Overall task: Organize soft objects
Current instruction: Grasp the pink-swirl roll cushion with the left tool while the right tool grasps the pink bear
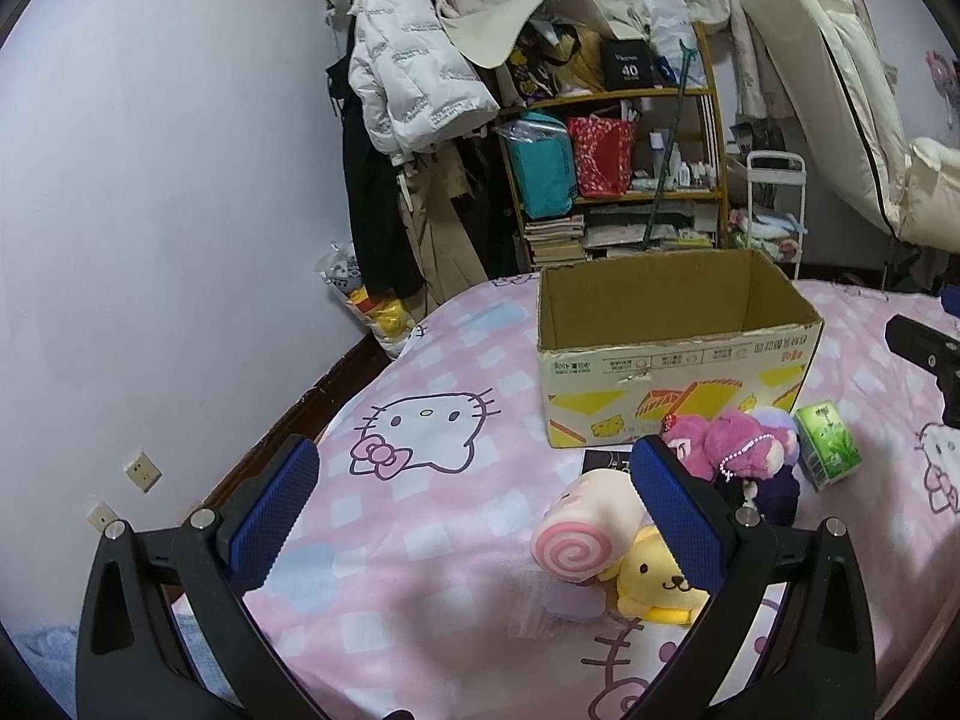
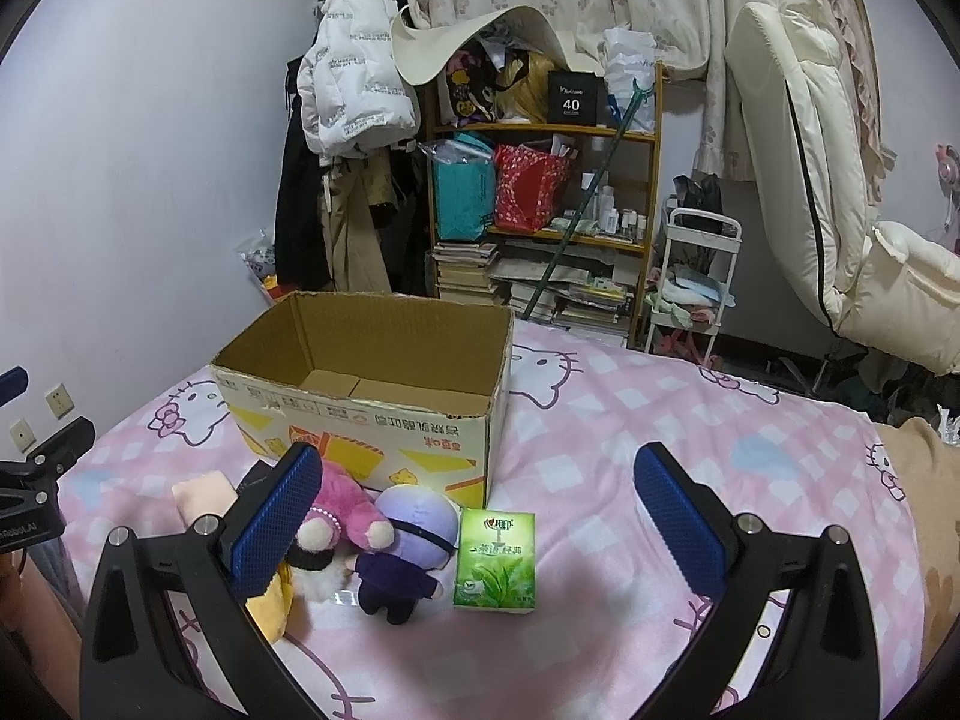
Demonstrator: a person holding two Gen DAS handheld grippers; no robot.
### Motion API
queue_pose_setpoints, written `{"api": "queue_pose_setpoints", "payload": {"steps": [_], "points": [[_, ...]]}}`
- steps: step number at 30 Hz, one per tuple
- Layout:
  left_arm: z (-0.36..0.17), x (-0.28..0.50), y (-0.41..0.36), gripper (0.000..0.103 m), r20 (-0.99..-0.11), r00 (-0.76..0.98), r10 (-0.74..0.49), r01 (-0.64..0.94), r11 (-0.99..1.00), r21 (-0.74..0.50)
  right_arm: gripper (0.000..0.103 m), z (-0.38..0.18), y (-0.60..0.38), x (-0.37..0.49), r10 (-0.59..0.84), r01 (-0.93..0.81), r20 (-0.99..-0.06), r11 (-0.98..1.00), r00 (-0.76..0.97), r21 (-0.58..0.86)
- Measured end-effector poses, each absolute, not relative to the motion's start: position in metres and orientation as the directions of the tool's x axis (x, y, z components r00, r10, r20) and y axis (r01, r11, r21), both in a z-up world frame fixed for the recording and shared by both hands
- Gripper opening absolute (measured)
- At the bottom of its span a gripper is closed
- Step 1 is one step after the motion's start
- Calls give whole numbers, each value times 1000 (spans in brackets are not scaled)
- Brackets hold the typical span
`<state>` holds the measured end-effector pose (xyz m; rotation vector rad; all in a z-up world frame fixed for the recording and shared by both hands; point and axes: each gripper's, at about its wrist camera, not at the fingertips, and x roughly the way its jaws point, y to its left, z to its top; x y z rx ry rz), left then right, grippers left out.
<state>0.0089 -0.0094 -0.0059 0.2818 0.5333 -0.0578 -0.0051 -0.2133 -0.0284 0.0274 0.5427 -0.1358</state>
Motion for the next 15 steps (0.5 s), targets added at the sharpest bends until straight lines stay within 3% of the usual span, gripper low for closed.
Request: {"api": "queue_pose_setpoints", "payload": {"steps": [10, 15], "points": [[-9, 38, -8, 102, -568, 823, -1, 165, 957, 238, 103, -33, -218, 14, -95, 124, -569, 992, 817, 12], [-18, 61, -7, 102, -645, 764, -10, 180, 964, 197, 103, -36, -207, 22, -96, 96, -585, 995, 805, -32]]}}
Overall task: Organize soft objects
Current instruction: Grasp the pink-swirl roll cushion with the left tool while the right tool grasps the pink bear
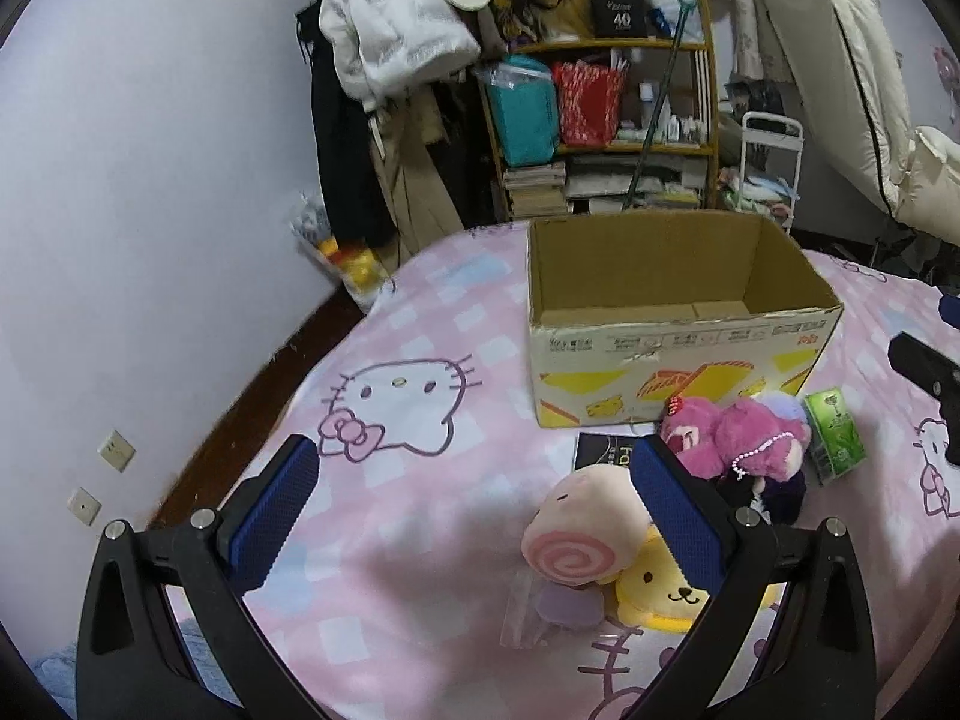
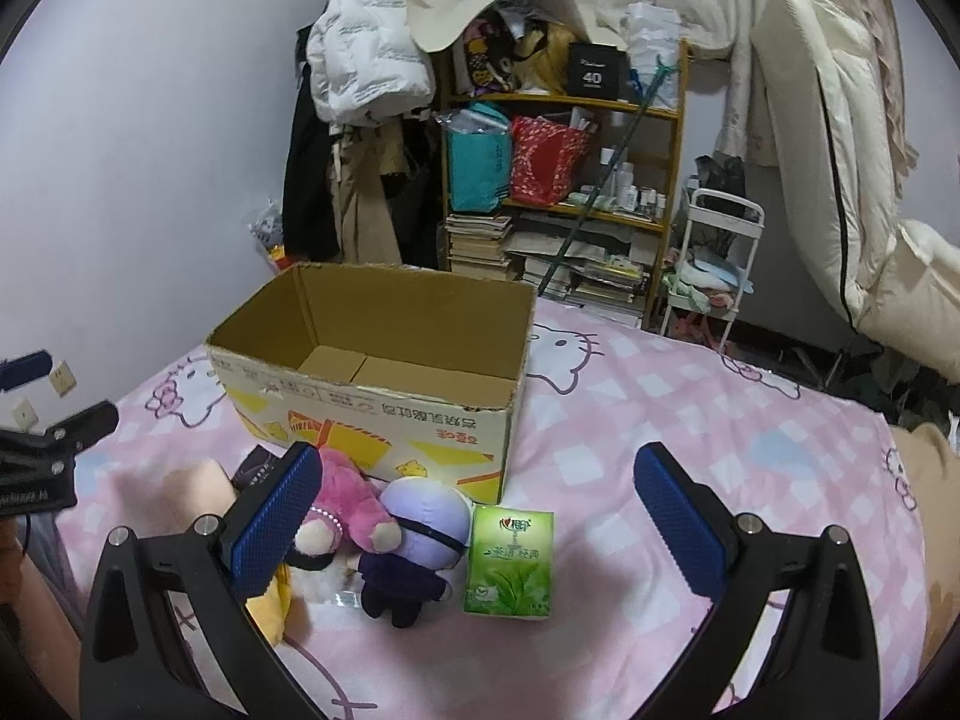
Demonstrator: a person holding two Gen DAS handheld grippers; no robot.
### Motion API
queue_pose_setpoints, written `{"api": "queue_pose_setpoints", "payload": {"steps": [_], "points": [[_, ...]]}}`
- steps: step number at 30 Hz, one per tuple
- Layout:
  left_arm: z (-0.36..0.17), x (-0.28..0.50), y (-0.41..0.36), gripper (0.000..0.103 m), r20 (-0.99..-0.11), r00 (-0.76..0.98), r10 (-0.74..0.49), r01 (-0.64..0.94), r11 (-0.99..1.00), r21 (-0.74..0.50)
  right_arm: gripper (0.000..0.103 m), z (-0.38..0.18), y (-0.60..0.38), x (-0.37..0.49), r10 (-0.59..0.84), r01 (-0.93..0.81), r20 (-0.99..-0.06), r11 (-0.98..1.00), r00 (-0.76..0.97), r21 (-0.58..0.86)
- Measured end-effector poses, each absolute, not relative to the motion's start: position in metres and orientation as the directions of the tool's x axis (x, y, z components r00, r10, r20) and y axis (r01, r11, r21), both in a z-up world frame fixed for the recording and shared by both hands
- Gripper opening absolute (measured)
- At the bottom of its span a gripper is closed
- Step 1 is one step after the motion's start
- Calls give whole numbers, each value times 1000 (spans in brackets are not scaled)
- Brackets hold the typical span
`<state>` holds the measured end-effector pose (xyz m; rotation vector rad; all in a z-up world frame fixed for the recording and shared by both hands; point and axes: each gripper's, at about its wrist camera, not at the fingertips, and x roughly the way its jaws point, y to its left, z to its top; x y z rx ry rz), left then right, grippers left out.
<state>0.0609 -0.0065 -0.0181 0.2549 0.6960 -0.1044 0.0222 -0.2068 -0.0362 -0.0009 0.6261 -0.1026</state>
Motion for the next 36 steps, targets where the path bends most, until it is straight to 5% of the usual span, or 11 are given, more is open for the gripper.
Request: {"api": "queue_pose_setpoints", "payload": {"steps": [17, 36], "points": [[-66, 89, -32, 102, -788, 613, -49, 307, 934, 181, 103, -82, -188, 76, 115, -57, -727, 993, 677, 104], [-114, 110, -45, 102, -883, 468, -47, 372, 916, 149, 101, -111, -166, 98, 153, -94, -763, 988, 629, 121]]}}
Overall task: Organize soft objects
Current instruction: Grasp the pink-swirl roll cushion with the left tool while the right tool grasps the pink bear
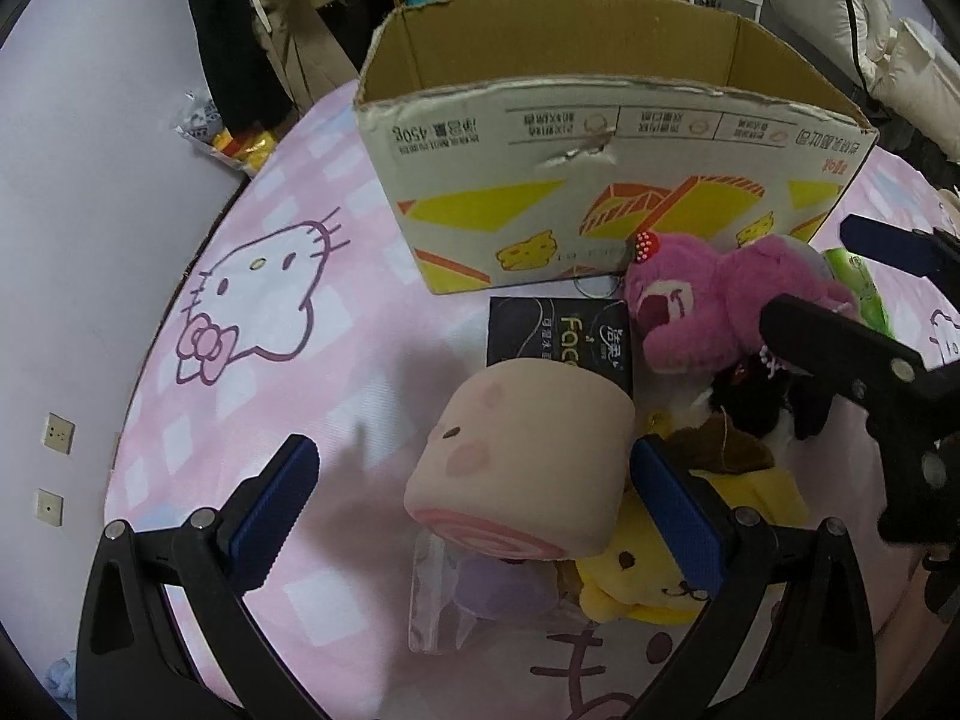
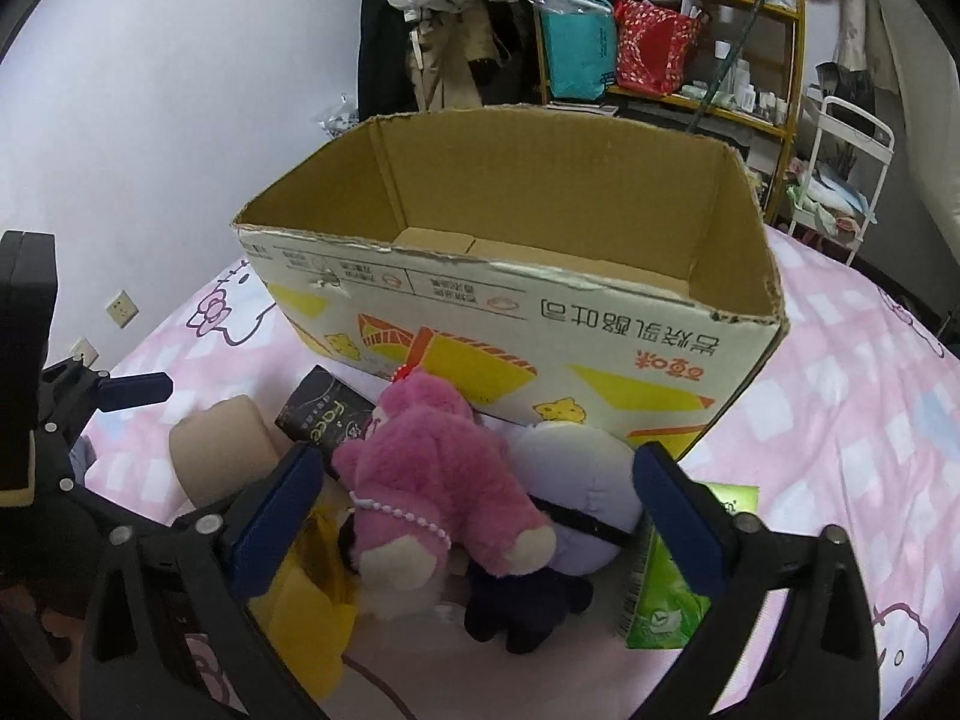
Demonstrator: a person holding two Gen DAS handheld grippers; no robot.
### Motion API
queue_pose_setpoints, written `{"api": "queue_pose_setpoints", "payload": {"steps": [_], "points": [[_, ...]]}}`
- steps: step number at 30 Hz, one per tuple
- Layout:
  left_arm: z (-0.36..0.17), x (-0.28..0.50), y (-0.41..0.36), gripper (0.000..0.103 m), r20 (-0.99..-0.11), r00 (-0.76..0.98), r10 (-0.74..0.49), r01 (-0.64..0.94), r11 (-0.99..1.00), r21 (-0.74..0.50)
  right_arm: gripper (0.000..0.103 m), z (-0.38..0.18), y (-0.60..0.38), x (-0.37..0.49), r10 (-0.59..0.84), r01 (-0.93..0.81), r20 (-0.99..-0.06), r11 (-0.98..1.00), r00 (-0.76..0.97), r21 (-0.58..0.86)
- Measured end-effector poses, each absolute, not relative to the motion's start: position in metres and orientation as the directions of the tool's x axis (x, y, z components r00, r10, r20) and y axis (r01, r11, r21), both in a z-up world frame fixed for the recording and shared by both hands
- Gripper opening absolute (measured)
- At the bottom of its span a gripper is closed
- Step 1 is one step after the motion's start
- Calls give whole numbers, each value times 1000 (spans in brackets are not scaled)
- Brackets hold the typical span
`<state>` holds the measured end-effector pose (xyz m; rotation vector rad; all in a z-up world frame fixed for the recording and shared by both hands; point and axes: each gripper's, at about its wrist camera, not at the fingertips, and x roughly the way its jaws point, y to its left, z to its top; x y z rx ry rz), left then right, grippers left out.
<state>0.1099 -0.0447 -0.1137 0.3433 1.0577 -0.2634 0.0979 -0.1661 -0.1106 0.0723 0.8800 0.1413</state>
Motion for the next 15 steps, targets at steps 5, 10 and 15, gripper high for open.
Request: {"api": "queue_pose_setpoints", "payload": {"steps": [5, 10, 15], "points": [[-116, 117, -38, 101, -891, 448, -68, 358, 927, 110, 83, -120, -169, 102, 185, -109, -783, 983, 593, 149], [-118, 117, -36, 82, -903, 407, -134, 380, 924, 35, 81, -122, -165, 99, 175, -123, -781, 984, 599, 127], [-117, 116, -36, 66, -904, 394, -168, 383, 924, -5, 81, -123, -156, 93, 143, -132, -782, 988, 607, 78]]}}
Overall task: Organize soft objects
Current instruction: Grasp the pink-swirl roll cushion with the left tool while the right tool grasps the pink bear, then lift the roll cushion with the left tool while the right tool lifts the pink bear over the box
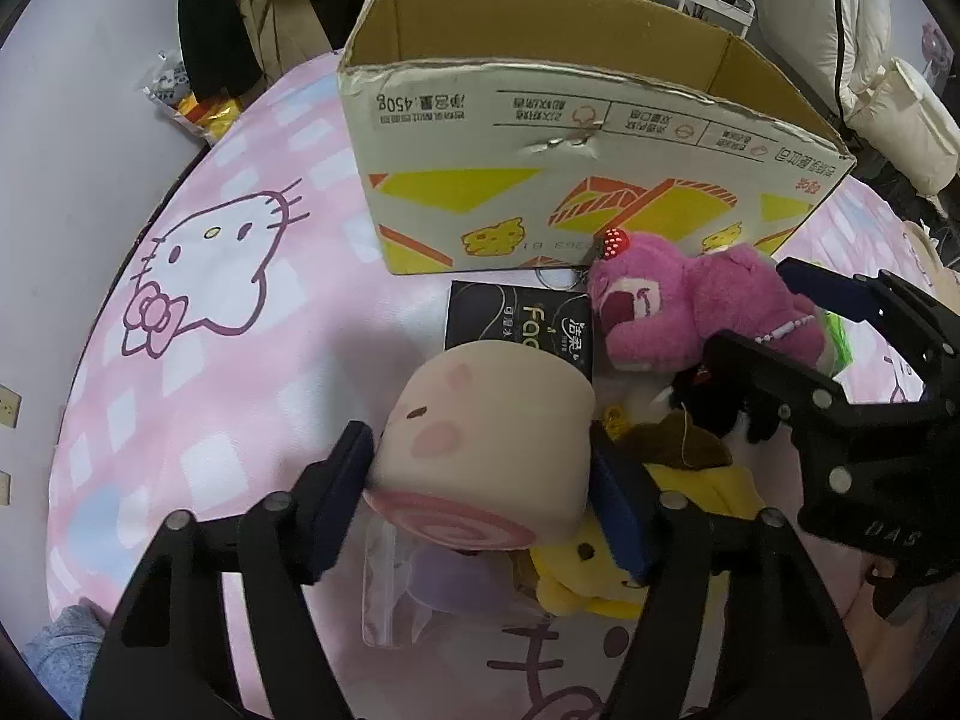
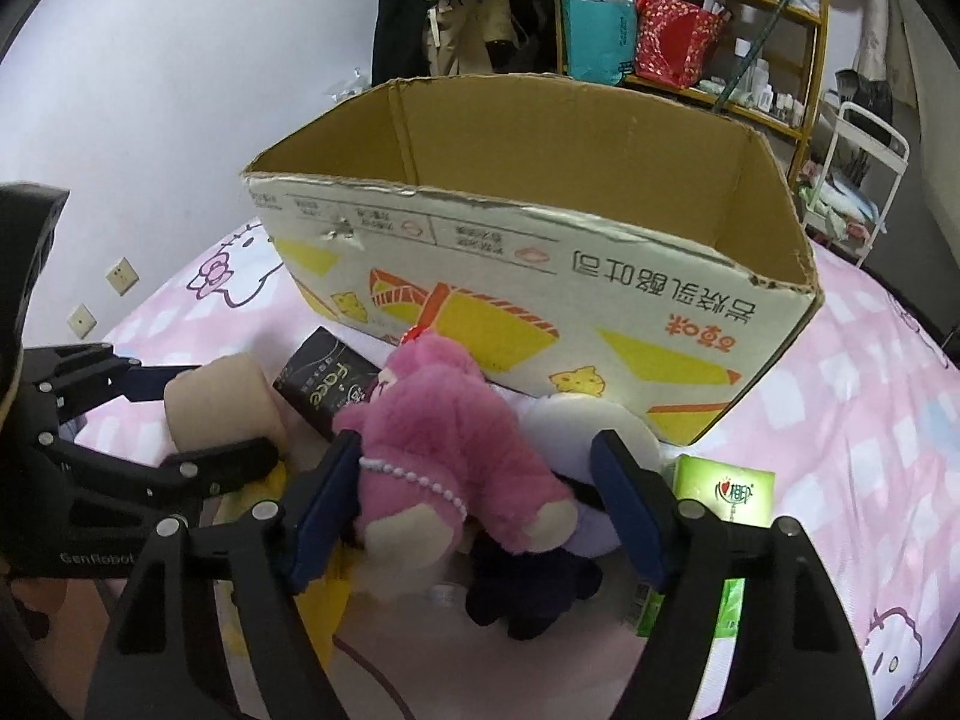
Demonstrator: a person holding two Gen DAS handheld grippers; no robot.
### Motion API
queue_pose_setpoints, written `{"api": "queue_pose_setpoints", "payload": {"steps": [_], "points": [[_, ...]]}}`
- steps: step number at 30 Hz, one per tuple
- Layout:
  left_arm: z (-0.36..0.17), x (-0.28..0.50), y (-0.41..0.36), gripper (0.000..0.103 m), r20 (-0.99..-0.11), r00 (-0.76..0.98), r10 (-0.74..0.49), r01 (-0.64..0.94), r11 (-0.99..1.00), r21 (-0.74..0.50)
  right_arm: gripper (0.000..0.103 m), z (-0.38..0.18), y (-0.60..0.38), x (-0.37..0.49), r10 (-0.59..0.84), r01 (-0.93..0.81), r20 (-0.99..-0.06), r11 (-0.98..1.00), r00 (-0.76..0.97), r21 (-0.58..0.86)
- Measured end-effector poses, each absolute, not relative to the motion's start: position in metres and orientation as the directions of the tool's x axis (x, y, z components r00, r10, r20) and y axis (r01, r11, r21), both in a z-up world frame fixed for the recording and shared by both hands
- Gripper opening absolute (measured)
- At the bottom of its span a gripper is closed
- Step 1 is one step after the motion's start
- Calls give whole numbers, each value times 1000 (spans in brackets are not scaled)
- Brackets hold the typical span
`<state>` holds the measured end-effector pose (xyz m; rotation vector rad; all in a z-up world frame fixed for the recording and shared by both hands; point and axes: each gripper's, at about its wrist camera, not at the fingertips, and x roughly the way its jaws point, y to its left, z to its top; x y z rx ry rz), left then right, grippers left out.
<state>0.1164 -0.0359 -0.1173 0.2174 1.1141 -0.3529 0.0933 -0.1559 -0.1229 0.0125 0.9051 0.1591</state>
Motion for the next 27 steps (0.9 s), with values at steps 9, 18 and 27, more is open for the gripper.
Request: {"api": "queue_pose_setpoints", "payload": {"steps": [9, 18, 27], "points": [[-106, 107, -31, 54, -888, 424, -179, 366, 931, -13, 56, -120, -154, 87, 174, -162, -769, 982, 615, 93], [-86, 91, -27, 53, -841, 516, -161, 327, 945, 20, 48, -110, -146, 76, 106, -151, -740, 988, 664, 5], [-58, 73, -20, 53, -762, 629, -156, 305, 951, 57, 48, -87, -153, 59, 125, -146, -673, 989, 729, 25]]}}
